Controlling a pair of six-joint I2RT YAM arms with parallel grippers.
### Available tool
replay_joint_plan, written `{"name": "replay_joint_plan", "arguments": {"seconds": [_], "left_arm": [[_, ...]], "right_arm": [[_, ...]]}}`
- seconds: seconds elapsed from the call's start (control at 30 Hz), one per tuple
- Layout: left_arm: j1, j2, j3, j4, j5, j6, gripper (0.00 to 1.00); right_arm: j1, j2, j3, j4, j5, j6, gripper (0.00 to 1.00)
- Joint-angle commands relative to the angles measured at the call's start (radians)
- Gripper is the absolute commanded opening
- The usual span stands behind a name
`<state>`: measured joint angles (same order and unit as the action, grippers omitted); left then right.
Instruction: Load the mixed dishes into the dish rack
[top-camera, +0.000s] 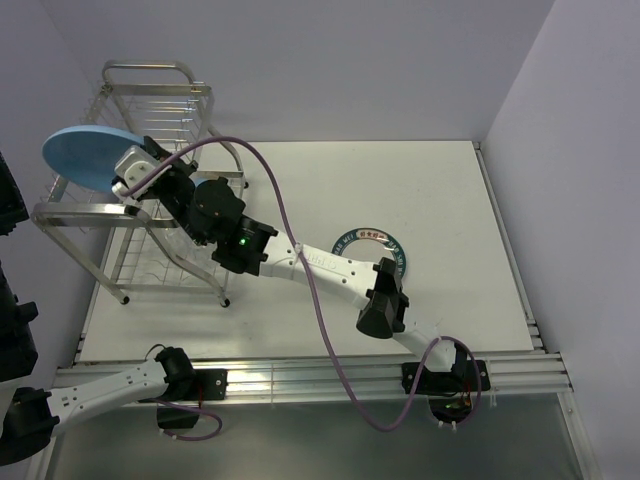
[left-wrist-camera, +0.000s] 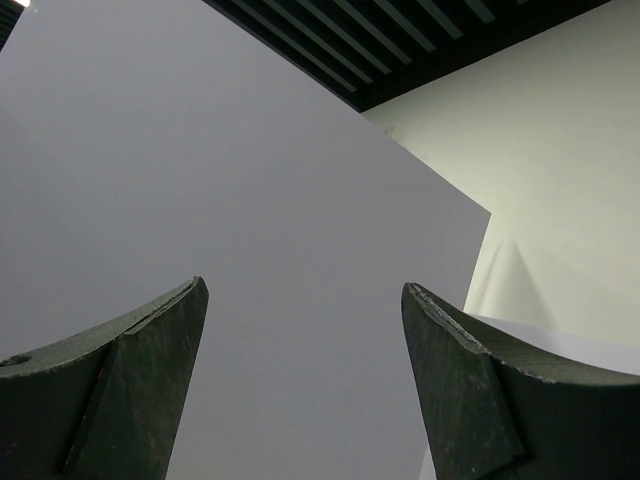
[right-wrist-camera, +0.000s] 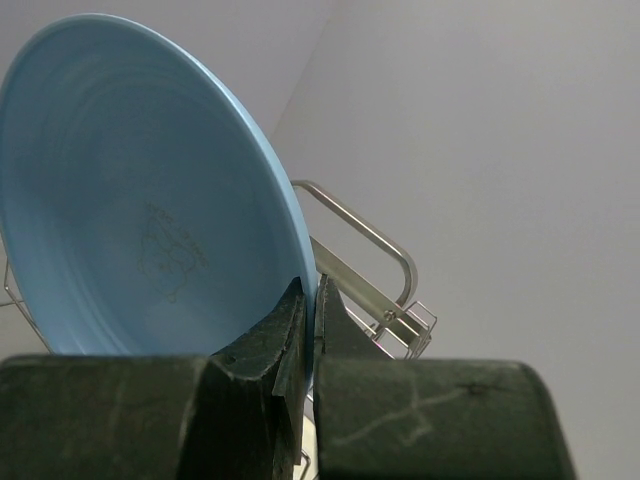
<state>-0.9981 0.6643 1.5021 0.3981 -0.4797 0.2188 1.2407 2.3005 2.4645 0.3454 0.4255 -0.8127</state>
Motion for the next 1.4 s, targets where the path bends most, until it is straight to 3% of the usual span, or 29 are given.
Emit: {"name": "replay_joint_plan", "arguments": {"seconds": [0.0,0.57,1.37], "left_arm": [[-0.004,-0.003,0.0,0.002,-0.016,-0.009,0.84],[-0.004,-0.011,-0.009,0.01,-0.025,-0.001,0.84],[-0.004,-0.025,-0.026,0.013,-0.043,-0.001,0.83]], "right_arm": [[-0.015,0.036,0.024,0.021,0.018,0.006,0.0],[-0.017,0.073,0.03,0.027,0.007,0.012,0.0],[0.009,0.036,-0.082,0.153,0.209,0.012,0.0]]}}
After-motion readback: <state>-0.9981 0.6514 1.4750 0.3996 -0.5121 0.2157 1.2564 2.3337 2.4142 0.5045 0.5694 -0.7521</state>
